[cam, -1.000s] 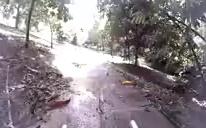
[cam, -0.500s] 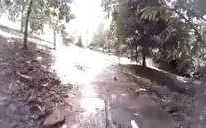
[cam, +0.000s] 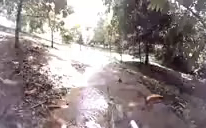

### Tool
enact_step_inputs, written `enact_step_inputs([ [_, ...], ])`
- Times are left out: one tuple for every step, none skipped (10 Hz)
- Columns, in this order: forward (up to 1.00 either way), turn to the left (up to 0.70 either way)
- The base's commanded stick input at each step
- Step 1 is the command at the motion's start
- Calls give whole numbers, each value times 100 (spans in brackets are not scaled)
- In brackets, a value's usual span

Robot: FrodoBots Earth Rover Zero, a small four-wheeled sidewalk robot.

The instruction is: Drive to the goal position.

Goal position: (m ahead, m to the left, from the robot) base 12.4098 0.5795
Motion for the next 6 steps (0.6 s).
enact_step_inputs([
  [85,-16],
  [85,-34],
  [85,-34],
  [85,-34],
  [85,-29],
  [85,-7],
])
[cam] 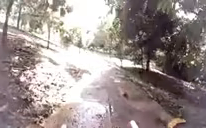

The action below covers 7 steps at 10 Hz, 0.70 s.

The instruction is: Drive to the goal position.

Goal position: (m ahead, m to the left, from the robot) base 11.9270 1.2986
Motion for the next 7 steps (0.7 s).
enact_step_inputs([
  [85,0],
  [85,0],
  [85,0],
  [85,0],
  [85,0],
  [85,0],
  [85,0],
])
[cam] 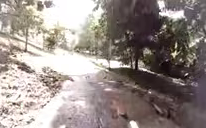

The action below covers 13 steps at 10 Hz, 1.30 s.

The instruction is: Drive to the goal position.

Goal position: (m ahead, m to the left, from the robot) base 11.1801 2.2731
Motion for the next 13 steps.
enact_step_inputs([
  [85,0],
  [85,0],
  [85,3],
  [85,17],
  [85,31],
  [85,10],
  [85,0],
  [85,0],
  [85,0],
  [85,1],
  [85,13],
  [85,34],
  [85,22],
])
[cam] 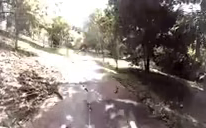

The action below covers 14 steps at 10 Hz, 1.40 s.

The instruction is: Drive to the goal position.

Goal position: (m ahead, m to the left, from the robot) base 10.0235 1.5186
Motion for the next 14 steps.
enact_step_inputs([
  [85,2],
  [85,0],
  [85,0],
  [85,0],
  [85,0],
  [85,0],
  [85,0],
  [85,0],
  [85,0],
  [85,0],
  [85,0],
  [85,0],
  [85,0],
  [85,0],
])
